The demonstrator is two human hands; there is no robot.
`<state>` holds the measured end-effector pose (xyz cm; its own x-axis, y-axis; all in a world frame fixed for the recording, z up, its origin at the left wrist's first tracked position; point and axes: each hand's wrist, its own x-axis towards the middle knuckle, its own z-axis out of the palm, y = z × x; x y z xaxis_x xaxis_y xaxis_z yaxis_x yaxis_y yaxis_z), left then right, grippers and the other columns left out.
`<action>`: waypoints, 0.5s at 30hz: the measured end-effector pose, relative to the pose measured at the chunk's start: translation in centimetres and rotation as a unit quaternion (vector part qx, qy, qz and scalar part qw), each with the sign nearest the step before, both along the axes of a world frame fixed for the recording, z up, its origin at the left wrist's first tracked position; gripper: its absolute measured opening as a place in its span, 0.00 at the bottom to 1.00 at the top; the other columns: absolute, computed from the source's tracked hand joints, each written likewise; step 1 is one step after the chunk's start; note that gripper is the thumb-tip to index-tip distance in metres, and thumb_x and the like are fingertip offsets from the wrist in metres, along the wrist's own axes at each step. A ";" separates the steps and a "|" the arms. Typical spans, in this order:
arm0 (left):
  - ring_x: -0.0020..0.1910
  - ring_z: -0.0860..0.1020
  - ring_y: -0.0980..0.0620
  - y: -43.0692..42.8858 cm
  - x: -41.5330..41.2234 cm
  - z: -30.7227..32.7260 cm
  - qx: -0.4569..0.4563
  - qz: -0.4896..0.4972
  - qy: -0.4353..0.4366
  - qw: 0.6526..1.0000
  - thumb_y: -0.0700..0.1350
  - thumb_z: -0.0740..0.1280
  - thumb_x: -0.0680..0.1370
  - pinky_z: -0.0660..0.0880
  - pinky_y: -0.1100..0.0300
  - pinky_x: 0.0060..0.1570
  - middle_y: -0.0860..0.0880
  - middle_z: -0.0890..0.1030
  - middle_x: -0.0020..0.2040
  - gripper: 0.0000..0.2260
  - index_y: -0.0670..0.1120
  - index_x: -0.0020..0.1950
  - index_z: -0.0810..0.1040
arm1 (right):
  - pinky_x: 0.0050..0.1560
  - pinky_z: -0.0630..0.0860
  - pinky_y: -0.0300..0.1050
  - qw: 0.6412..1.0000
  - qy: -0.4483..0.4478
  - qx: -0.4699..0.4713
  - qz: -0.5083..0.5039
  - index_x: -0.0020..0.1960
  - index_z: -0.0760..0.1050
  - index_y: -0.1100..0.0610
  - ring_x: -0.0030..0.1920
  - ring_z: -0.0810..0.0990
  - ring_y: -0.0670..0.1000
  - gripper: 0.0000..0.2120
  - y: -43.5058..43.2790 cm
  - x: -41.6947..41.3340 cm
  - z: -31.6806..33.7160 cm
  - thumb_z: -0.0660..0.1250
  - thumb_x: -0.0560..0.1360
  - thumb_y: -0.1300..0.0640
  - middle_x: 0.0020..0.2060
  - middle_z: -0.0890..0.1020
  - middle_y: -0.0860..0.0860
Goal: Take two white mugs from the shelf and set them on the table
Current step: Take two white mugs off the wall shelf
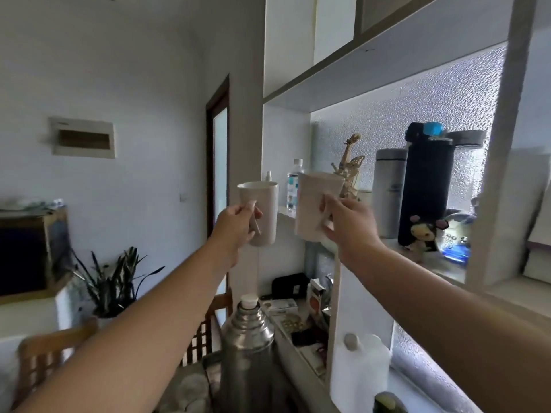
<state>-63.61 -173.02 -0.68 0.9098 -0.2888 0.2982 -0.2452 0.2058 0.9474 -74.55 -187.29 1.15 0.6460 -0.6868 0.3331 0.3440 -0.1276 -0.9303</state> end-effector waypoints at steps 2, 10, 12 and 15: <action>0.50 0.75 0.45 2.3 -0.2 -1.3 0.012 0.028 -0.012 0.999 0.47 0.62 0.80 0.73 0.48 0.58 0.46 0.78 0.43 0.13 0.47 0.36 0.77 | 0.53 0.78 0.52 0.999 0.016 0.019 0.034 0.33 0.79 0.55 0.41 0.79 0.52 0.14 1.6 1.4 -1.6 0.68 0.75 0.51 0.35 0.81 0.54; 0.56 0.78 0.43 11.7 -0.9 -7.7 0.075 0.167 -0.001 0.983 0.54 0.62 0.79 0.75 0.41 0.61 0.41 0.81 0.51 0.13 0.50 0.40 0.78 | 0.58 0.78 0.55 0.989 0.073 0.015 0.131 0.42 0.80 0.55 0.45 0.80 0.49 0.11 8.6 6.0 -9.9 0.65 0.77 0.50 0.41 0.83 0.50; 0.54 0.78 0.45 13.7 -1.4 -9.7 0.088 0.190 0.006 0.978 0.53 0.61 0.80 0.78 0.46 0.55 0.43 0.81 0.52 0.12 0.50 0.42 0.78 | 0.58 0.78 0.55 0.985 0.078 0.007 0.153 0.43 0.80 0.53 0.48 0.81 0.51 0.09 10.3 6.7 -12.1 0.65 0.77 0.50 0.42 0.83 0.50; 0.54 0.78 0.47 17.2 -1.9 -13.0 0.101 0.241 0.031 0.965 0.51 0.60 0.80 0.78 0.46 0.57 0.46 0.80 0.51 0.10 0.51 0.43 0.78 | 0.57 0.78 0.54 0.977 0.090 0.000 0.193 0.44 0.80 0.51 0.50 0.81 0.51 0.07 13.5 7.4 -15.3 0.66 0.76 0.51 0.42 0.83 0.49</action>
